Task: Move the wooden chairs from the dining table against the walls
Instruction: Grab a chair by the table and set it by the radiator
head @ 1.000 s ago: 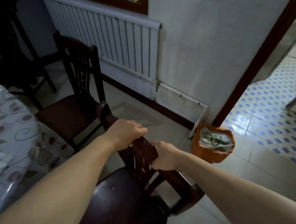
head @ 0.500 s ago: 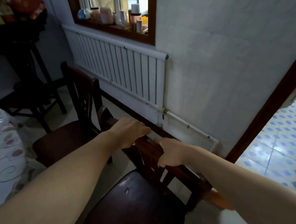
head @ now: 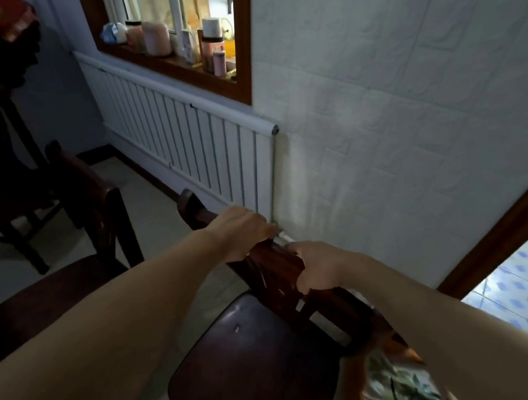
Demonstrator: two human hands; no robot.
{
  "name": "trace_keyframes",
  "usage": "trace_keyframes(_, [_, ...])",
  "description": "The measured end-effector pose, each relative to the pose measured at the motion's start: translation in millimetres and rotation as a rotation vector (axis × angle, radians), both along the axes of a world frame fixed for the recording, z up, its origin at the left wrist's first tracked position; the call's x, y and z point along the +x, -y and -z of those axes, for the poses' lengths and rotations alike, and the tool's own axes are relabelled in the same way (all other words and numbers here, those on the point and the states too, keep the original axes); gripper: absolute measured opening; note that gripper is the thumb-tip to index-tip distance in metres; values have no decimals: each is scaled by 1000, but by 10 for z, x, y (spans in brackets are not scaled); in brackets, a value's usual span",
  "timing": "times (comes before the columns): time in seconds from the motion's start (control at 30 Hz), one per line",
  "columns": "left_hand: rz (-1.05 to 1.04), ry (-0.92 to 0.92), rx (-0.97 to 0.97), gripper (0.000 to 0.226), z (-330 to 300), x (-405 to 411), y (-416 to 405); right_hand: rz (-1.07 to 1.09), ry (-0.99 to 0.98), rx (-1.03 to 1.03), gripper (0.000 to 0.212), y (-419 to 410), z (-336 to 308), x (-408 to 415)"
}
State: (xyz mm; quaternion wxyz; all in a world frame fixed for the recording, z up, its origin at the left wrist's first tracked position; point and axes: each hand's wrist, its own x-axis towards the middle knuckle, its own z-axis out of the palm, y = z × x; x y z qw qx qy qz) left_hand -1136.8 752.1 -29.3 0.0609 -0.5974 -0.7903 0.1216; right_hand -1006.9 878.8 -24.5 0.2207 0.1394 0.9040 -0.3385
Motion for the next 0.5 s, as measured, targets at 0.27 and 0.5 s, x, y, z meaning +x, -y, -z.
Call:
trace_keyframes(0.27, [128, 2, -57, 29, 106, -858, -840, 153, 23, -44, 66, -670, 82, -662])
trace_keyframes(0.5, [177, -13, -115, 20, 236, -1201, -1484, 165, 76, -53, 65, -1213, 217, -986])
